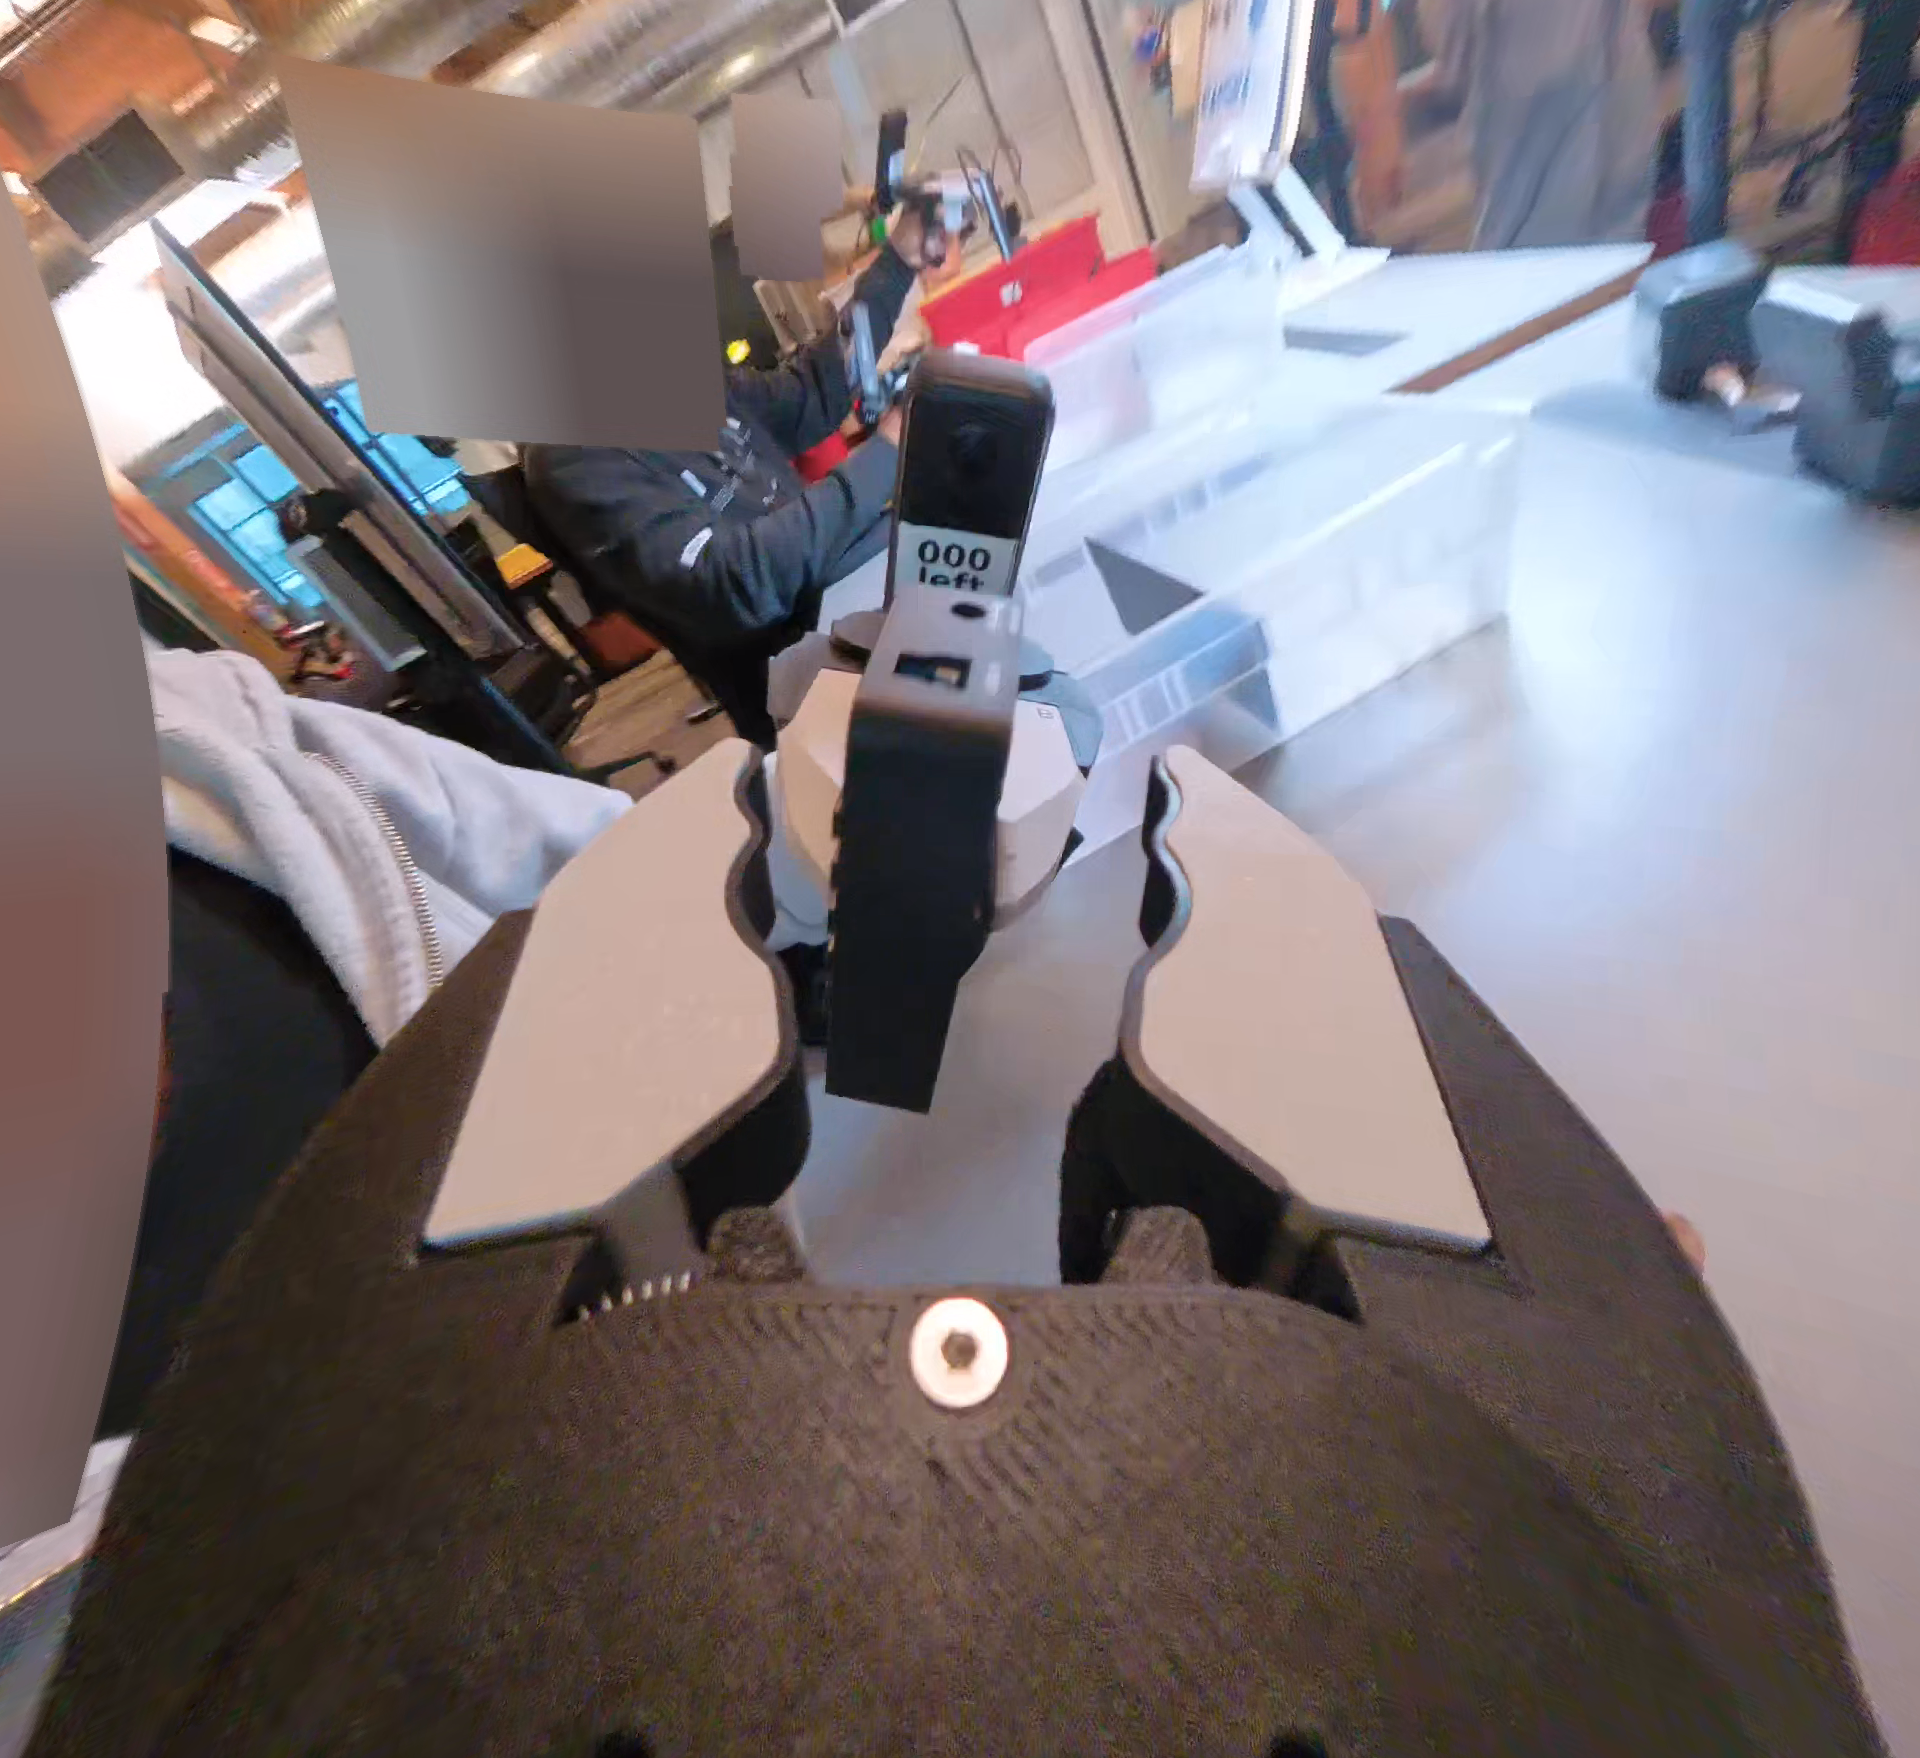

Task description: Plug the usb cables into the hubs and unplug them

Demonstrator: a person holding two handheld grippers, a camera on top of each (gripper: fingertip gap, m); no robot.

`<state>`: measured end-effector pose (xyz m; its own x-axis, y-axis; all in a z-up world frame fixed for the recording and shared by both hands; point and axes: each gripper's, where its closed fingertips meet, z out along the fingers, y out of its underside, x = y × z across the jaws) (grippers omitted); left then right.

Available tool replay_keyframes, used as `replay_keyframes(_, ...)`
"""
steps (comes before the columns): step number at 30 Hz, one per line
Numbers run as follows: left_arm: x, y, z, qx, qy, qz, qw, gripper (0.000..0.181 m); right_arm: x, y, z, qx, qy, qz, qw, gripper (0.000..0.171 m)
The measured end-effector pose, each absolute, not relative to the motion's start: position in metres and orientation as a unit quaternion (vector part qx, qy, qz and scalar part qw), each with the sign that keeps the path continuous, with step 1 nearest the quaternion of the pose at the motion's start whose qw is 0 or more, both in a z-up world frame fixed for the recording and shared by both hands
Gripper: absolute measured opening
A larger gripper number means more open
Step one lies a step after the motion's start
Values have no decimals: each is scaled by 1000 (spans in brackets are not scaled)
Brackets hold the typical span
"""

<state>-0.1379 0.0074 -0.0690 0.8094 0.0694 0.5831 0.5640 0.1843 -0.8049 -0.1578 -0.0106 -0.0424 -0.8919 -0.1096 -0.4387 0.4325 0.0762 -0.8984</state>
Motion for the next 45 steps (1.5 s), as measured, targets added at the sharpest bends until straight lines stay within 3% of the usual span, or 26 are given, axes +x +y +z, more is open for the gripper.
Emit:
replay_keyframes(5,-140,11,-87,-638,-277,-175,697,28,-161,-10,-51,112,707,-661,224,28)
replay_keyframes(10,-157,6,-93,-625,-319,-156,695,32,-171,-4,-58,125,719,-662,168,27)
replay_keyframes(15,-205,-44,-89,-568,-400,2,719,50,-216,18,-81,138,759,-634,-50,27)
replay_keyframes(17,-213,-62,-80,-546,-402,71,731,54,-231,25,-99,147,771,-613,-93,27)
replay_keyframes(21,-217,-82,-66,-509,-383,194,746,55,-251,34,-123,172,761,-616,-113,27)
replay_keyframes(25,-211,-78,-61,-507,-348,223,756,59,-256,38,-130,164,759,-617,-129,27)
replay_keyframes(35,-203,-63,-60,-543,-287,290,734,92,-248,33,-146,85,773,-605,-171,28)
replay_keyframes(42,-200,-56,-59,-548,-261,315,730,100,-250,47,-85,93,630,-737,-228,121)
replay_keyframes(45,-195,-51,-52,-539,-239,312,745,113,-249,58,-64,90,577,-771,-253,139)
